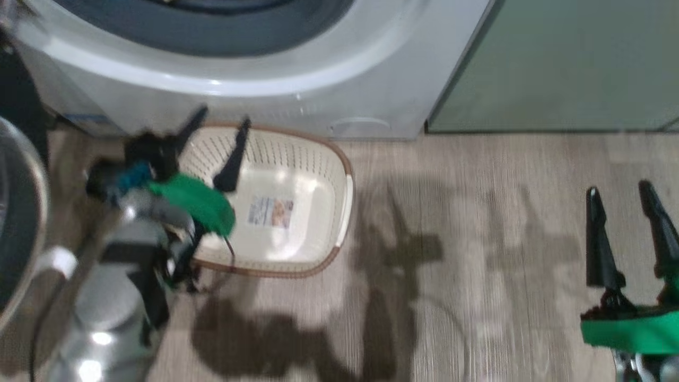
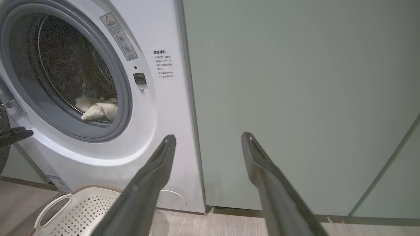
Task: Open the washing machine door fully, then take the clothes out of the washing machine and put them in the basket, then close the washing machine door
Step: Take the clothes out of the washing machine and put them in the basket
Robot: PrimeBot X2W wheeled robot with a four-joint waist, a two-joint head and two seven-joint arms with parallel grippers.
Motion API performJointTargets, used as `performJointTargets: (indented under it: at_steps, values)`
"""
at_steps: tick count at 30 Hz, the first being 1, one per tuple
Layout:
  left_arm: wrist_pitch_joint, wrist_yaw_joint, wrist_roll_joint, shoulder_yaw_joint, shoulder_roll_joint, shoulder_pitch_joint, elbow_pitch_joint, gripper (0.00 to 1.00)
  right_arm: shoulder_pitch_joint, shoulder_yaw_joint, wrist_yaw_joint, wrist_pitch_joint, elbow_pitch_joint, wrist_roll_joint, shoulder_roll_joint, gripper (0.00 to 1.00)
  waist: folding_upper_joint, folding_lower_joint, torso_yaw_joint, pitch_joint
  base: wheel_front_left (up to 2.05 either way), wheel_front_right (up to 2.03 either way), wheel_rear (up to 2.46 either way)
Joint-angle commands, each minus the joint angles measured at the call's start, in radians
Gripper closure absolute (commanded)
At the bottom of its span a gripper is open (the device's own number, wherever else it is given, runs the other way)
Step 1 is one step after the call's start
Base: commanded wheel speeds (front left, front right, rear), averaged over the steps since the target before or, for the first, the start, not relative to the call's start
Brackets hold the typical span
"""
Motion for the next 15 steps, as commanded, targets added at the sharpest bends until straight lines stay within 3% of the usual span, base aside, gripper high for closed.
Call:
performJointTargets:
  at_steps: [1,15]
  values:
    - [0.015,-0.009,0.013,0.028,0.048,-0.077,-0.016,0.00,-0.039,0.022,0.001,-0.006,-0.037,0.008,-0.010,0.00,0.0000,-0.0003,-0.023,0.077,0.00,0.00,0.00]
    - [0.209,-0.053,0.082,0.024,0.229,-0.480,0.112,0.00,-0.156,0.045,0.001,-0.006,-0.044,0.035,0.016,0.00,0.0000,-0.0003,-0.129,0.229,0.00,0.00,0.00]
